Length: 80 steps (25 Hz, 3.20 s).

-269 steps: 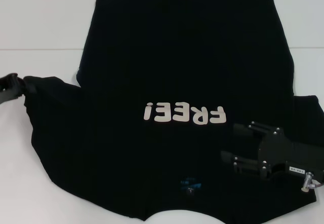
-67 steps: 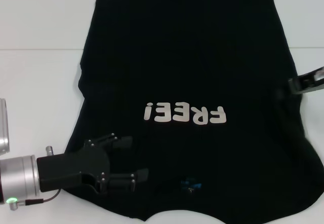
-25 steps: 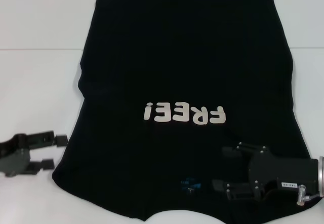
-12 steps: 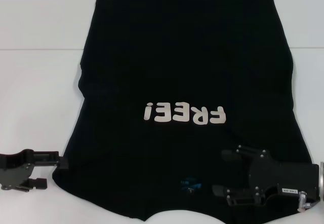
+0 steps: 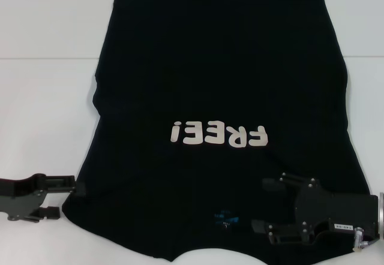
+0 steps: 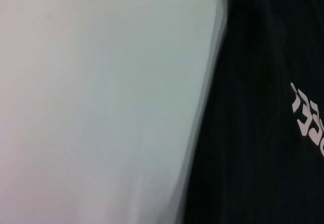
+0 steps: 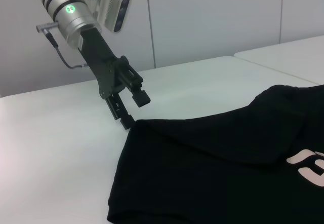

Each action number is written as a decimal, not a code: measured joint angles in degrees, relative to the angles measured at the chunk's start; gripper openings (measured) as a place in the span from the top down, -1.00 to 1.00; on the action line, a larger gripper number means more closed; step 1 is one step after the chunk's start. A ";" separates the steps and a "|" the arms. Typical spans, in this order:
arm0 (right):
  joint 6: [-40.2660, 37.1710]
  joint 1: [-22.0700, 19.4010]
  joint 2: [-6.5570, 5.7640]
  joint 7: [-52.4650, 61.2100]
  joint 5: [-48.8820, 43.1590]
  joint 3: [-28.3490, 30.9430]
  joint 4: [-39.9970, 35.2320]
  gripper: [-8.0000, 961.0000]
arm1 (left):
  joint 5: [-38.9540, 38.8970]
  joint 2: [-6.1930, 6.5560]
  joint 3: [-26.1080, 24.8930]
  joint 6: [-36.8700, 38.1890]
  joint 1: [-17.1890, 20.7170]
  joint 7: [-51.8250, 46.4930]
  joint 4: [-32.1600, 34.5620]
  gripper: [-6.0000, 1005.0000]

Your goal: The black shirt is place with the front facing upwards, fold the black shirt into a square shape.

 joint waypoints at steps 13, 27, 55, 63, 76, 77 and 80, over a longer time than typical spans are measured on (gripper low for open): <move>-1.63 -0.30 -0.18 0.27 0.00 0.21 0.00 -0.92 | 0.11 -0.88 0.30 -1.65 -1.05 0.30 -0.90 -0.79; -2.95 -0.40 -0.18 0.31 0.09 0.79 0.00 -0.91 | 0.29 -1.23 1.28 -2.15 -1.28 0.51 -0.90 -0.79; -3.62 -0.61 -0.31 2.76 0.08 2.77 -0.59 -0.91 | 1.65 -2.20 2.30 -4.06 -2.22 2.81 -0.15 0.42; -3.54 -1.26 -0.52 32.06 -3.43 2.77 -15.55 -0.90 | 1.15 -2.11 1.16 -3.52 -2.56 5.96 -0.13 0.94; -22.15 6.75 -2.84 88.46 -35.75 2.78 -44.45 -0.90 | 1.07 -1.26 1.12 -2.27 -3.26 8.49 0.12 0.94; -22.66 7.51 -2.67 88.79 -38.26 2.52 -44.32 -0.90 | 1.07 -1.26 1.12 -2.27 -3.27 8.54 0.13 0.94; -22.57 8.81 -2.02 89.06 -43.46 1.75 -43.24 -0.90 | 1.07 -1.26 1.12 -2.25 -3.33 8.65 0.13 0.94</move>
